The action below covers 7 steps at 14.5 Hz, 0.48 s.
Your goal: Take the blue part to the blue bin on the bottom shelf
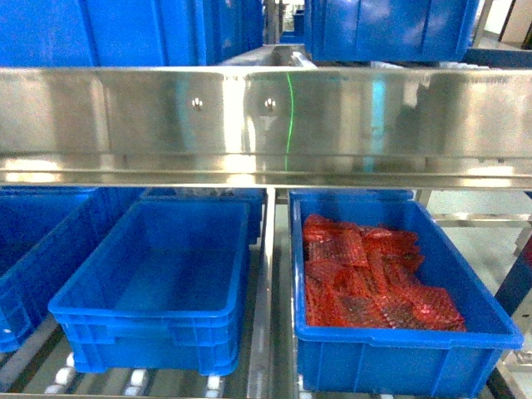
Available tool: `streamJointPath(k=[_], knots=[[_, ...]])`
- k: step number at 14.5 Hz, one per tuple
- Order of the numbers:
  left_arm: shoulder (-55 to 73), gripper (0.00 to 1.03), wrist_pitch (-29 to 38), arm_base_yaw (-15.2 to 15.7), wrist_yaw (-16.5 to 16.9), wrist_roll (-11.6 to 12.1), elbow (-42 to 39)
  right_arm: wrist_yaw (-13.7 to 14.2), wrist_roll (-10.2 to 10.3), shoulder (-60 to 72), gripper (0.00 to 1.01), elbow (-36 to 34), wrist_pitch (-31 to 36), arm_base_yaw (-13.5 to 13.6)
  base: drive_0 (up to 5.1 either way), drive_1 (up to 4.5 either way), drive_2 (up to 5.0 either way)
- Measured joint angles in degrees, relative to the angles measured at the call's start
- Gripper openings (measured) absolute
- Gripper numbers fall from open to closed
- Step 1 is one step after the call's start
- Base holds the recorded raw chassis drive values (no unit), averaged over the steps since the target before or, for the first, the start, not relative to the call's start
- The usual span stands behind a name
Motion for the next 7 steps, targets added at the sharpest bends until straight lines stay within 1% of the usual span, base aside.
streamJointPath(k=[7], knots=[[0.0, 0.43, 0.1, 0.0, 0.0, 0.0, 0.0, 0.0, 0.0, 0.0, 0.98, 0.0, 0.0, 0.0, 0.0, 0.00, 0.0]])
